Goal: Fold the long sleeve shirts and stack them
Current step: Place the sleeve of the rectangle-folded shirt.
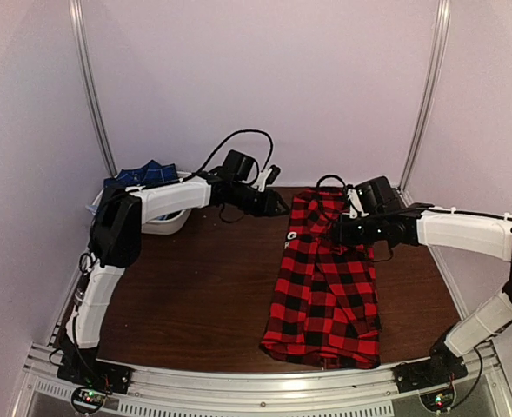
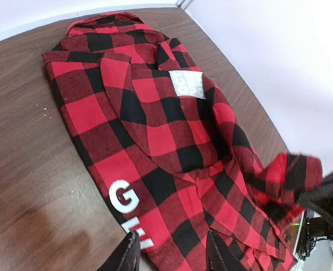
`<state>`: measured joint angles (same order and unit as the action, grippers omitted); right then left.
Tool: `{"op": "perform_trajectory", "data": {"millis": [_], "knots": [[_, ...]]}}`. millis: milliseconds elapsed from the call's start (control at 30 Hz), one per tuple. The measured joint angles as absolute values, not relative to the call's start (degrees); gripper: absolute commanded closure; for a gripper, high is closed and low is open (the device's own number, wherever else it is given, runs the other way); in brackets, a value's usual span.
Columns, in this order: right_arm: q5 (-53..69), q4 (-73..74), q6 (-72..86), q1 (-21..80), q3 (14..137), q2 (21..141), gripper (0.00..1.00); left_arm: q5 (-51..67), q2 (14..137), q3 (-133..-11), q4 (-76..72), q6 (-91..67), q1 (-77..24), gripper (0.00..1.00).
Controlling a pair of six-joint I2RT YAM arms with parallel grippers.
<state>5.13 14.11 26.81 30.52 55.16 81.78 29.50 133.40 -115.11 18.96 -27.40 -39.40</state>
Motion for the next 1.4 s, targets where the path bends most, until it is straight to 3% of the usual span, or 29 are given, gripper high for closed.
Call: {"op": "perform_trajectory", "data": {"millis": [267,567,700,933,1400], "knots": [[9.3,11.3,27.7,35.4,53.5,87.2,0.99,31.8,148.4,-127.1,14.0,-29.1,-39.5,0.6],[12.3,7.8,29.5,40.1,51.9,89.4,0.93,32.6,155.3,-130.6,8.6,-32.7,-39.7,0.65],[12.6,7.2,30.4,41.9,51.9,90.6,0.86,30.1,157.6,-132.6,9.0,-33.4,-39.9,0.65],[12.9,7.2,31.2,45.2,52.0,92.9,0.64,25.5,158.8,-134.9,10.1,-33.8,-40.5,0.65],[5.1,14.5,29.9,54.9,55.3,101.3,0.62,23.2,160.1,-137.3,11.0,-33.3,-40.9,0.65]]}}
